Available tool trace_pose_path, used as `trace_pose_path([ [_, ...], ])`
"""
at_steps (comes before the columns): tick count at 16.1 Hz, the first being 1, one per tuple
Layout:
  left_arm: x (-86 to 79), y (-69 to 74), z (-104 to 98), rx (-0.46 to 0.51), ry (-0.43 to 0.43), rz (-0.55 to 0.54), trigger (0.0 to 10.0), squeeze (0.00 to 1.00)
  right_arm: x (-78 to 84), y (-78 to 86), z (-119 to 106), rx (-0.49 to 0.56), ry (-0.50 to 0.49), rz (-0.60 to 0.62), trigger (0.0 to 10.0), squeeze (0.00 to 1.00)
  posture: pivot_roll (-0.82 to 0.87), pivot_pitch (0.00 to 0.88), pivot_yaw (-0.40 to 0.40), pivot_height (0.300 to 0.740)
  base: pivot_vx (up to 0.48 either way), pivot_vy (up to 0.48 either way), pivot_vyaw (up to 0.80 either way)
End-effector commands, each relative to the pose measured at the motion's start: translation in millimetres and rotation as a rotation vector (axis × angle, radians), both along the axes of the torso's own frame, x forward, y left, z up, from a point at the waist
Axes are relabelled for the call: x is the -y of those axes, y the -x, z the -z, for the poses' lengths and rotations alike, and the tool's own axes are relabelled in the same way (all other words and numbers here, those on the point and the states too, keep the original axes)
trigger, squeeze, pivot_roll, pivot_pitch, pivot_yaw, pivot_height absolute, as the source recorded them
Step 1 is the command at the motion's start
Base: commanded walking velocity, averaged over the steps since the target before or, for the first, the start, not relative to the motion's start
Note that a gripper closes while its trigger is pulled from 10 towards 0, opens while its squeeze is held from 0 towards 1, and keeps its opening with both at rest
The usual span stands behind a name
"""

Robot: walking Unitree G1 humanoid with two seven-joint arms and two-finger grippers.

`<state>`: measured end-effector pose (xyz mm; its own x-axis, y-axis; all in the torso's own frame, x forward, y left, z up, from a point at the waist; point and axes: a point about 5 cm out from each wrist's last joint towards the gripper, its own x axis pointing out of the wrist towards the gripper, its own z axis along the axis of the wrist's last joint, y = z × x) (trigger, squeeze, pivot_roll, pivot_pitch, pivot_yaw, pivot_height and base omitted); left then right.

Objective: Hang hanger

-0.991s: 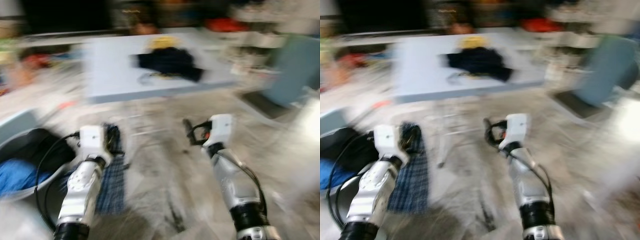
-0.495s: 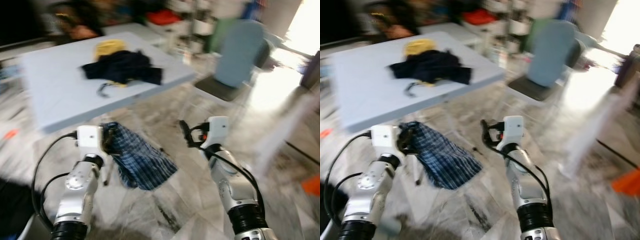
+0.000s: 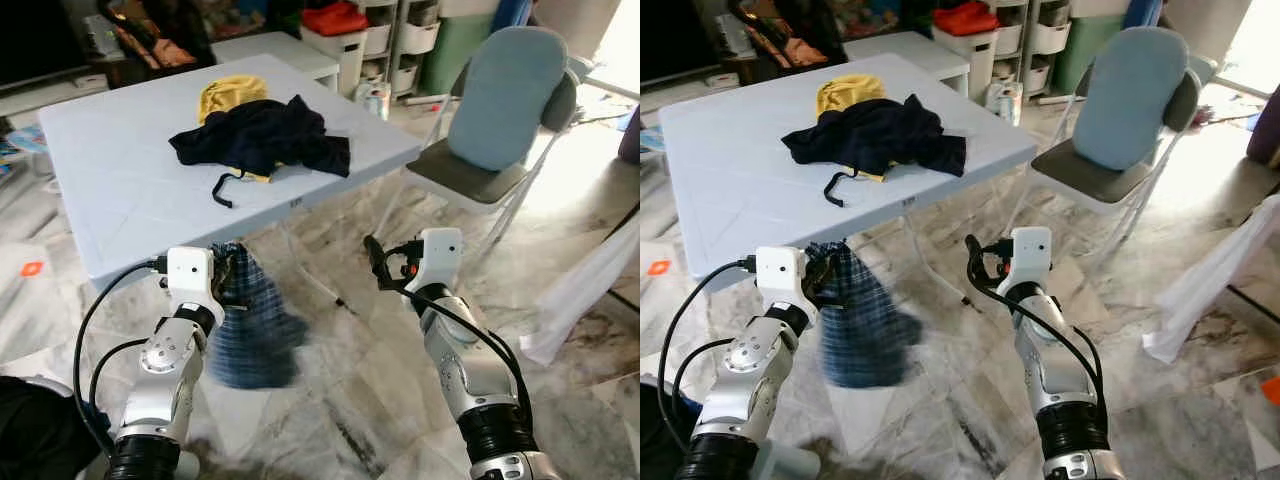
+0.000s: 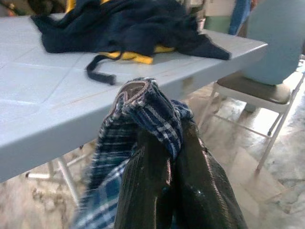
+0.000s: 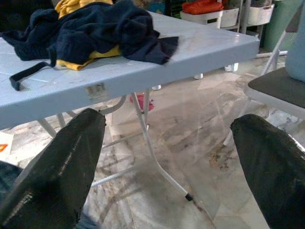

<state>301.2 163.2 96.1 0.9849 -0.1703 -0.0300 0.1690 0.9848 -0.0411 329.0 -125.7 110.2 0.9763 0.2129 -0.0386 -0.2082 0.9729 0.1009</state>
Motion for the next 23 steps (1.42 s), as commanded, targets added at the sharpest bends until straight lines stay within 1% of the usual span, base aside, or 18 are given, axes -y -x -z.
trace_pose_path([
  [1,5.9,-0.5,-7.8,0.052,-0.011,0.036,10.0,0.0,9.9,1.1,2.7,-0.011,0.004,0.031,10.0,0.0,-0.07,0.0,0.02,0.74,0.244,0.0,-0.8],
  [2,4.8,-0.4,-8.9,0.062,-0.017,0.033,10.0,0.0,9.7,1.3,3.5,-0.014,0.003,0.032,10.0,0.0,-0.07,0.0,0.021,0.74,0.289,0.251,-0.8],
  [3,4.2,-0.3,-7.5,0.043,0.008,0.031,10.0,0.0,9.4,1.5,3.6,-0.014,0.003,0.032,10.0,0.0,-0.07,0.0,0.022,0.74,0.259,0.0,-0.8],
  [8,1.1,0.4,-7.5,0.065,-0.015,0.046,10.0,0.0,10.1,1.9,4.1,-0.015,0.006,0.037,10.0,0.0,-0.08,0.0,0.026,0.74,0.332,0.0,-0.8],
  [12,-1.6,-0.4,-6.2,0.055,-0.005,0.041,10.0,0.0,9.9,1.3,3.5,-0.014,0.007,0.036,10.0,0.0,-0.08,0.0,0.025,0.74,0.427,0.0,-0.8],
  [15,0.7,0.9,-4.3,0.042,-0.024,0.078,10.0,0.0,9.1,1.7,3.8,-0.015,0.007,0.034,10.0,0.0,-0.07,0.0,0.024,0.74,0.408,0.251,-0.8],
  [17,0.0,0.9,-2.7,0.034,-0.027,0.079,10.0,0.0,9.0,1.8,3.8,-0.015,0.008,0.033,10.0,0.0,-0.08,0.0,0.024,0.74,0.392,0.278,-0.74],
  [19,-0.8,1.2,-0.4,0.018,-0.008,0.072,10.0,0.0,10.4,2.2,4.1,-0.015,0.009,0.036,10.0,0.0,-0.08,0.0,0.026,0.74,0.384,0.285,-0.74],
  [21,-1.0,4.1,7.4,-0.017,0.005,0.086,10.0,0.0,11.6,2.4,4.5,-0.017,0.008,0.039,10.0,0.0,-0.08,0.0,0.03,0.74,0.386,0.285,-0.73],
  [23,-4.7,7.0,13.8,-0.038,0.022,0.083,10.0,0.0,11.5,3.1,5.5,-0.022,0.005,0.038,10.0,0.0,-0.08,0.0,0.031,0.74,0.364,0.311,-0.73],
])
